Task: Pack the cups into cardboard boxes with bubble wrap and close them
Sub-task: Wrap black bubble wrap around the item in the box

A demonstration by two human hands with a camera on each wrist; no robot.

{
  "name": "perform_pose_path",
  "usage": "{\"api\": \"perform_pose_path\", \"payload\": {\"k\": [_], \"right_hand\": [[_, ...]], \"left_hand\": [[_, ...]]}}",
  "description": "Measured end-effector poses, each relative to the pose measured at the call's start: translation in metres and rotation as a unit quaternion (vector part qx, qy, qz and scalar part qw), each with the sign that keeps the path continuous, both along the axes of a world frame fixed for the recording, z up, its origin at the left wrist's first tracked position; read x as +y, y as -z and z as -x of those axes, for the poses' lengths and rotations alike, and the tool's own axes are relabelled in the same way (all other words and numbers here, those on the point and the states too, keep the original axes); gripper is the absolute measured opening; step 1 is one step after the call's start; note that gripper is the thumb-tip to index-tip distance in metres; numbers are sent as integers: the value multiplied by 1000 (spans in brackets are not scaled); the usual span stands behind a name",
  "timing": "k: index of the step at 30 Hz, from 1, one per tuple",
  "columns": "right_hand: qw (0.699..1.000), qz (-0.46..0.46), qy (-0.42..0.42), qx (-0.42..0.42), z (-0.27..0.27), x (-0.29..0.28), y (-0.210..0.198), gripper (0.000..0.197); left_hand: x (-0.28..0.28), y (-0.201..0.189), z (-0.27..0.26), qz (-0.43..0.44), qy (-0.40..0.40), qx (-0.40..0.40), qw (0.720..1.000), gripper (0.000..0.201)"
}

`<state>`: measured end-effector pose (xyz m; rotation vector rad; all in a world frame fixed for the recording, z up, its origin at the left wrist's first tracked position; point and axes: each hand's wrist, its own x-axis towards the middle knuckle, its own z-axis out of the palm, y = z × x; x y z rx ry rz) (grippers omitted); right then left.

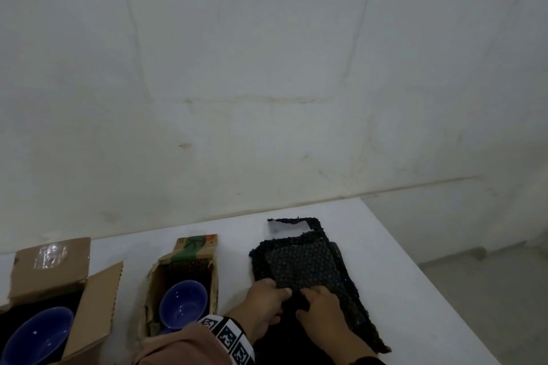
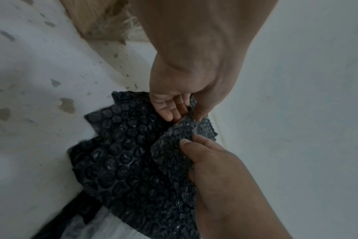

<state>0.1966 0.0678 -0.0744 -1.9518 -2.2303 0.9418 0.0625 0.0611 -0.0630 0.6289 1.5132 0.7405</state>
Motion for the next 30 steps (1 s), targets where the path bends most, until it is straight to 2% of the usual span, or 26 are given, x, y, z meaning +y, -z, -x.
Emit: {"api": "perform_pose_path", "payload": {"k": [4,6,8,10,13,15,17,18,20,23,26,28,30], "right_hand": [[998,-35,35,24,-3,2,-3,45],[994,-66,71,55,-7,4,-10,39],[983,-94,115,104,-11,9,-20,35],[969,-73,153,177,-13,12,-36,30],[921,60,207,325,-4,6,-62,10],[867,171,217,415,6,1,-74,14],[824,208,200,488,19,-3,-84,16],[819,193,186,507,26,-5,-90,19],[842,124,154,501,43,-12,-104,26],[891,36,86,444,64,-25,-123,31],[913,-10,42,407,85,-35,-131,36],[928,-38,24,369,99,-43,-139,37],[942,-75,11,328,113,-48,-148,29]], "left_hand": [[4,-5,-1,-49,-24,-39,998,15],[4,-14,4,-67,-42,-80,994,13],[2,-27,11,-82,-60,-145,984,16],[-3,-44,22,-92,-70,-187,976,23],[-14,-65,46,-90,-72,-202,973,28],[-24,-78,64,-96,-79,-198,972,26],[-36,-90,82,-110,-97,-186,971,29],[-44,-97,91,-125,-107,-175,971,25],[-59,-108,109,-158,-123,-115,973,14],[-77,-112,139,-190,-156,47,968,13],[-97,-119,163,-231,-124,104,959,27],[-108,-125,176,-248,-86,147,954,29],[-118,-132,186,-257,-66,156,952,29]]}}
